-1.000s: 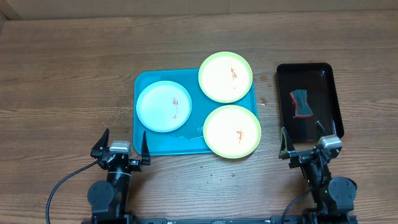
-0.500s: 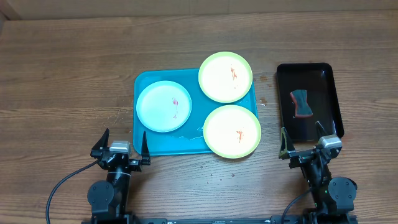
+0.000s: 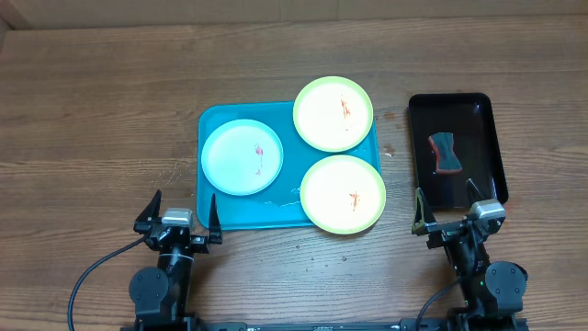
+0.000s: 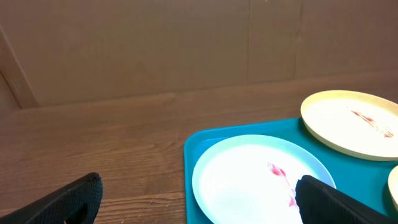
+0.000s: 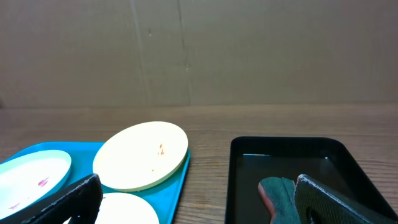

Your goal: Clean dirty plates on tray and stack at the side

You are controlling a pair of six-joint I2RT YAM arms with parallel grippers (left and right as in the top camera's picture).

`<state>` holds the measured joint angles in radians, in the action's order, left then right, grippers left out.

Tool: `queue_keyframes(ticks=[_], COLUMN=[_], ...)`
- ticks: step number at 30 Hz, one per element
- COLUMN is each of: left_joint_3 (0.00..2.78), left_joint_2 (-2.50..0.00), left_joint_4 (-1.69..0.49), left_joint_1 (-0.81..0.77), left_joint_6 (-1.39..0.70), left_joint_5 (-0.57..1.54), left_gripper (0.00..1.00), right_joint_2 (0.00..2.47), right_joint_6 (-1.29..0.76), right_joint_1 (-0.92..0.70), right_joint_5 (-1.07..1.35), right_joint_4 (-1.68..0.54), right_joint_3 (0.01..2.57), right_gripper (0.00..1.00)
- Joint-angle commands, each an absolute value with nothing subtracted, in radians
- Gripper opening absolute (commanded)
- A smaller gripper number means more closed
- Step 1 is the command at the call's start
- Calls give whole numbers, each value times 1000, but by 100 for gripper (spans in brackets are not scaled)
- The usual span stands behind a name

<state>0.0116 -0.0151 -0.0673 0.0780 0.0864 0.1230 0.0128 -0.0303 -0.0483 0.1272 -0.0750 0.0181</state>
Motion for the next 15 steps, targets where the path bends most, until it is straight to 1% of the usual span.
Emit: queue_keyframes(ticks=[1, 15], left_joint_3=[5, 5], left_joint_2=[-4, -4], left_joint_4=[-67, -67], left_joint_1=[72, 72], left_joint_6=[105, 105], left_joint_5=[120, 120], left_gripper=[99, 100], right_joint_2=[3, 3], right_joint_6=[-38, -38], right_joint_1=[-55, -55], right_joint_5=[133, 133], right_joint_4=[-70, -69], right_joint_3=[8, 8], right_gripper=[100, 100])
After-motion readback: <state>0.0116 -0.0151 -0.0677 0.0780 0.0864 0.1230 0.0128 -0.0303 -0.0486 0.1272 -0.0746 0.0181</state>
